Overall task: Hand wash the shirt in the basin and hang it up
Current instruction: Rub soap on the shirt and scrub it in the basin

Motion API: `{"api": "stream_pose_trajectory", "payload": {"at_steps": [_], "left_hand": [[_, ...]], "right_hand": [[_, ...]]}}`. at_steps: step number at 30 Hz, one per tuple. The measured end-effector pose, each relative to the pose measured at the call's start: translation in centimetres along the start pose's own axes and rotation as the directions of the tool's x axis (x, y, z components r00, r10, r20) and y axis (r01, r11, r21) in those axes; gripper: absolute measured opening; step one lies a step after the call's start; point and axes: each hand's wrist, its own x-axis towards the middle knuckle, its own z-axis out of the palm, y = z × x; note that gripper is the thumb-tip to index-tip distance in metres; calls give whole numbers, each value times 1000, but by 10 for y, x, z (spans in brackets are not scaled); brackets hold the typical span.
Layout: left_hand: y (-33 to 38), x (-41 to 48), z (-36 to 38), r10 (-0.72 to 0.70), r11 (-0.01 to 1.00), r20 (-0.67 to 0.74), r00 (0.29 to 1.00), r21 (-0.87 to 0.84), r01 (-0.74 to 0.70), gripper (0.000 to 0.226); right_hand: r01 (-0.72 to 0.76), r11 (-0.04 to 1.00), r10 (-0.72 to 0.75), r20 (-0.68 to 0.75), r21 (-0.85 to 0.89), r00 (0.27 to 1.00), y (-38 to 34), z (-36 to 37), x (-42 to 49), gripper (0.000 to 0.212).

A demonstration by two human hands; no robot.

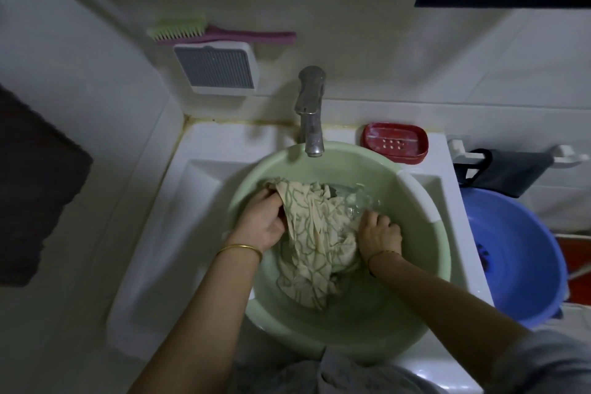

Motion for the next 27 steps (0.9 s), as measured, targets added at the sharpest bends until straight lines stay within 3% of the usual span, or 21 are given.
{"api": "stream_pose_trajectory", "payload": {"at_steps": [3,5,8,10,12,14,16,18,24,27], "left_hand": [[-2,2,-1,97,986,-56,994,145,-88,21],[-5,5,-2,144,977,-53,988,165,-133,24],[-8,4,-1,44,993,20,999,112,-46,34],[-9,-1,3,-48,994,103,994,100,38,41],[-11,-9,7,-113,993,177,978,54,105,44],[-15,-17,12,-143,989,258,955,17,144,47],[-21,-22,16,-143,989,305,941,-1,150,51],[-25,-24,19,-122,989,327,937,-36,141,52],[-31,-24,22,-48,984,343,938,-143,103,62],[-28,-25,20,-6,972,313,950,-219,78,62]], "right_hand": [[80,996,-82,66,30,994,-10,5,-3,43],[22,995,-31,90,95,995,-7,-5,-5,44],[-34,955,21,46,293,999,4,-27,-9,43],[1,847,17,-29,531,999,7,-43,-15,40],[84,654,19,-127,752,992,6,-59,-20,43],[188,464,29,-227,866,974,-3,-74,-26,50],[298,354,27,-329,887,944,-15,-85,-31,52],[311,299,17,-331,902,943,-23,-92,-35,41],[372,290,-53,-373,882,926,-15,-95,-49,23],[388,118,-87,-379,914,921,-7,-102,-55,31]]}}
